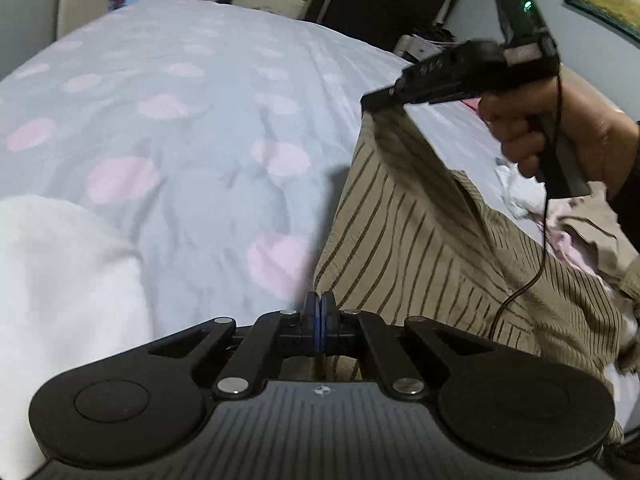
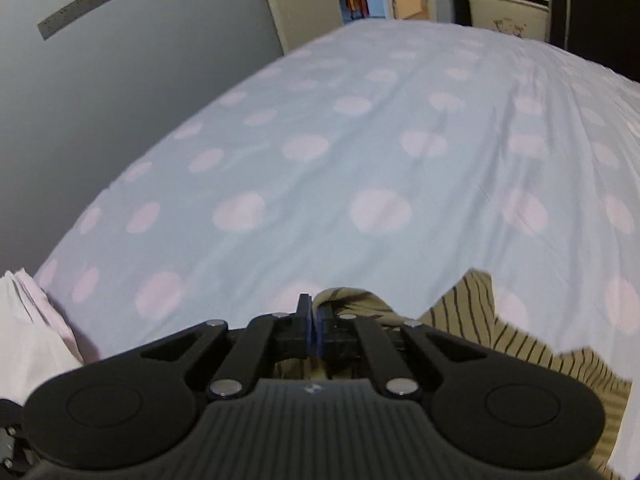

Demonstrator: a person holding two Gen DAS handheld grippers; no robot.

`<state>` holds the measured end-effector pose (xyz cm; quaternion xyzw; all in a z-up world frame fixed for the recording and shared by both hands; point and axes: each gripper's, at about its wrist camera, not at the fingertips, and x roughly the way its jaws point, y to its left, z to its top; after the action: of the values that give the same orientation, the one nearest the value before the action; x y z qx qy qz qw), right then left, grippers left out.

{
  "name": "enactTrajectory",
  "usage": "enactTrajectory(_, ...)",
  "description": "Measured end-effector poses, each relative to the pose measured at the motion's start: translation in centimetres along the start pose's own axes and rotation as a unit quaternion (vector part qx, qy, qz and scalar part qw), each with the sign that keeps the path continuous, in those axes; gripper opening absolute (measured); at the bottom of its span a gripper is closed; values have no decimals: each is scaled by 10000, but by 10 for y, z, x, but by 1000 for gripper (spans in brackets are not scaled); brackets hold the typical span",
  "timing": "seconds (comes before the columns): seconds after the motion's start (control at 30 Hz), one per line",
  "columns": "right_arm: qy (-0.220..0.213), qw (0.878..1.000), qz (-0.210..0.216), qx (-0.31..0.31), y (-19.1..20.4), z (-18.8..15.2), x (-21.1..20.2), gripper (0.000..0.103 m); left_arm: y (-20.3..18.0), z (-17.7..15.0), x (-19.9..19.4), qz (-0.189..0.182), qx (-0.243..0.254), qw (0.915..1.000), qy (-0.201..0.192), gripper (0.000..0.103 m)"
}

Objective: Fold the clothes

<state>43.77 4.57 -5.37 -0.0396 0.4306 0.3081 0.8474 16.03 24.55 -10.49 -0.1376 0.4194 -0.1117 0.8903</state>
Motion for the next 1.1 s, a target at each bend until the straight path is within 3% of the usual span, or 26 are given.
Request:
enactTrajectory(0.17,82,9998,3,198,6,6,27,7,4,5,19,364,-105,9988,306,0)
enactTrajectory(0.2,254,9994,-31,236,7,2,32,13,7,7,25,399,-121,9978,516,0)
enactTrajectory(0.23,492,9986,-38,210,7,-5,38,35,7,6,26,436,-50,9969,655,0)
enactTrajectory(0.27,731,9971,-45,183,7,-11,43,41,5,4,27,473,46,9959,774,0)
enactTrajectory(0.3,792,9966,-16,222,3,-17,40,41,4,3,22,458,125,9960,761,1)
enactTrajectory(0.47,118,9937,357,1052,-60,-63,-47,42,9,1,-7,418,-30,9983,414,4)
enactTrajectory(0.57,-174,9892,88,1452,-104,-113,-121,43,8,1,-22,404,-108,9989,217,5)
enactTrajectory(0.67,-257,9829,-389,1782,-135,-171,-186,43,-6,1,-26,342,-32,9994,77,17)
enactTrajectory(0.8,-407,9692,-1065,2185,-148,-252,-248,43,-42,2,-13,173,289,9993,129,22)
enactTrajectory(0.87,-488,9599,-1402,2380,-152,-292,-277,44,-62,3,-5,75,449,9988,156,26)
enactTrajectory(1.0,-905,9359,-1811,2884,-147,-369,-313,49,-116,0,8,-201,817,9962,232,45)
enactTrajectory(1.1,-1246,9134,-2013,3312,-146,-408,-327,49,-165,2,19,-427,1260,9906,329,46)
